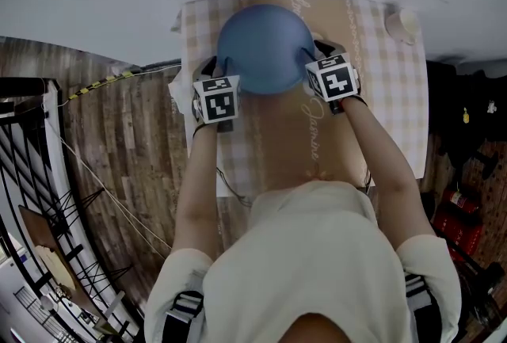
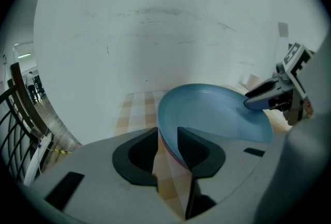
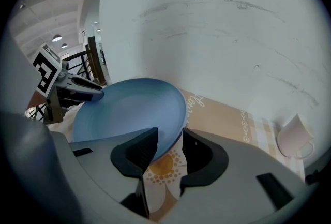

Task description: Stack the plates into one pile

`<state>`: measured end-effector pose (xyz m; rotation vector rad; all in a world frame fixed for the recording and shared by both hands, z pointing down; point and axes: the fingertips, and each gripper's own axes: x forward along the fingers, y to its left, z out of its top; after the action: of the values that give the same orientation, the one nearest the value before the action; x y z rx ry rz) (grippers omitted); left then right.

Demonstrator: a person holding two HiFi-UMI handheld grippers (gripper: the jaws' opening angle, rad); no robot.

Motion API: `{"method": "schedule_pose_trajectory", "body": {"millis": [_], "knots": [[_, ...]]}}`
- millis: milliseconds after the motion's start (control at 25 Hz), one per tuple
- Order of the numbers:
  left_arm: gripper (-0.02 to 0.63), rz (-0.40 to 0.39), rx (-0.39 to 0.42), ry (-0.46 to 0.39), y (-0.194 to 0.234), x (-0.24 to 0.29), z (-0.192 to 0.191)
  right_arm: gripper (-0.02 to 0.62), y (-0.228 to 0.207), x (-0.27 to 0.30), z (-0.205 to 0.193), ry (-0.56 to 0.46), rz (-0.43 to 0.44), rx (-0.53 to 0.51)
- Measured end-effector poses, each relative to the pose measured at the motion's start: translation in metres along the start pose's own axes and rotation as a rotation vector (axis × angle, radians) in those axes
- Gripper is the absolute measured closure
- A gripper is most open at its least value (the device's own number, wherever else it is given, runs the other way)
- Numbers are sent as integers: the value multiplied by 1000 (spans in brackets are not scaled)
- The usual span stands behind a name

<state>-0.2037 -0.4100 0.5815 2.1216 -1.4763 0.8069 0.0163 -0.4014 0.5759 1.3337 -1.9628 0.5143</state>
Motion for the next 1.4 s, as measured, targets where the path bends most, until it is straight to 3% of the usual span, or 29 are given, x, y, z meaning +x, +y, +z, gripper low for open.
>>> {"method": "schedule_pose_trajectory", "body": {"millis": [360,720,1080,1400], "knots": [[510,-21,-48,-65,-15,-33,-3,464,27,-37,-1,-83,39,-15],[558,-47,-112,-174,-49,-88,2,549,63,-89,-1,-213,83,-63],[576,-91,-177,-237,-110,-146,-12,579,63,-162,-30,-318,102,-28],[583,-105,-181,-265,-173,-197,-38,586,58,-224,-70,-375,133,-9]]}}
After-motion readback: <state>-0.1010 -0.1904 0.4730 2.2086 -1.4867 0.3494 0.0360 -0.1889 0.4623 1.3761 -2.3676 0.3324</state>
